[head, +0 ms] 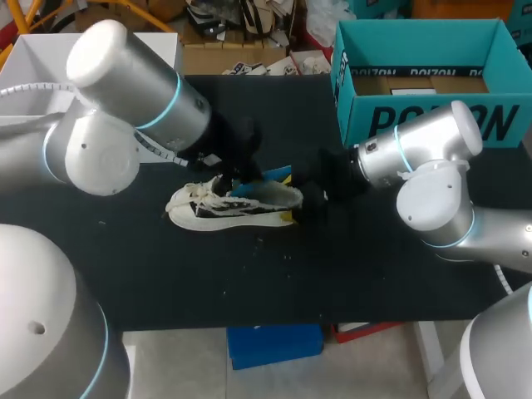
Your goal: Take the shoe out of the shoebox, open the shoe tongue, remove and reinsert the insole, then place the shoe into the shoebox
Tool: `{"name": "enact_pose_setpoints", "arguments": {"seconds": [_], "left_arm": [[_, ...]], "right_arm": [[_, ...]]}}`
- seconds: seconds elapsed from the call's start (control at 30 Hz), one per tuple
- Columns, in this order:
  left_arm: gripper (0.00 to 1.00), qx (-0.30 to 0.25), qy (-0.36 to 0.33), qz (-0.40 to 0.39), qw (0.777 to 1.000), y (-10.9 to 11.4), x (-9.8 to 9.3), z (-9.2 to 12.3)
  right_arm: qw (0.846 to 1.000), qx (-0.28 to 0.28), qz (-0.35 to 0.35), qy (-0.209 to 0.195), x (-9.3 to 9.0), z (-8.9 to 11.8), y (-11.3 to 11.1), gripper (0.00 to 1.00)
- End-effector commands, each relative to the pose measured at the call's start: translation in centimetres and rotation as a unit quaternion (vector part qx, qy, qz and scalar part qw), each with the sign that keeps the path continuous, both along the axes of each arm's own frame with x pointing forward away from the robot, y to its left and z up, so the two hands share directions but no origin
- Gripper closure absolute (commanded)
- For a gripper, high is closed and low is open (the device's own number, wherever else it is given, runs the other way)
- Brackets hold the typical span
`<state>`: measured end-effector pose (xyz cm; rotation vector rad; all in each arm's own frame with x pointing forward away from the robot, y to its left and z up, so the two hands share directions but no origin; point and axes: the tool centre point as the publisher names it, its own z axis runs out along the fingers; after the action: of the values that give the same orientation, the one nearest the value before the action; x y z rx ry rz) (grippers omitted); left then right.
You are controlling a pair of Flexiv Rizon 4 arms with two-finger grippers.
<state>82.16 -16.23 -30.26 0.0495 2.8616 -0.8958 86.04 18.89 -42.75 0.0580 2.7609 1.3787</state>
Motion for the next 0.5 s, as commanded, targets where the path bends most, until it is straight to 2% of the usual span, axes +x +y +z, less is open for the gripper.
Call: {"name": "enact_pose_setpoints", "arguments": {"seconds": [0.03, 0.2, 0.4, 0.43, 0.5], "left_arm": [[1.00, -0.062, 0.023, -0.041, 0.997, 1.5, -1.1, 3.7], [1.00, -0.085, 0.016, -0.058, 0.995, 0.9, -2.3, 6.7], [1.00, -0.106, 0.015, -0.067, 0.992, 0.5, -3.8, 9.1], [1.00, -0.107, 0.028, -0.054, 0.992, 0.3, -3.9, 9.6], [1.00, -0.129, 0.066, -0.076, 0.987, 0.1, -3.6, 10.6]], "right_arm": [[1.000, -0.002, 0.000, 0.000, 0.0, -0.5, 0.0, 1.00], [1.000, -0.002, 0.000, 0.000, 0.0, -0.5, 0.0, 1.00], [1.000, -0.002, 0.000, 0.000, 0.0, -0.5, 0.0, 1.00], [1.000, -0.002, 0.000, 0.000, 0.0, -0.5, 0.0, 1.00], [1.000, -0.002, 0.000, 0.000, 0.0, -0.5, 0.0, 1.00]]}}
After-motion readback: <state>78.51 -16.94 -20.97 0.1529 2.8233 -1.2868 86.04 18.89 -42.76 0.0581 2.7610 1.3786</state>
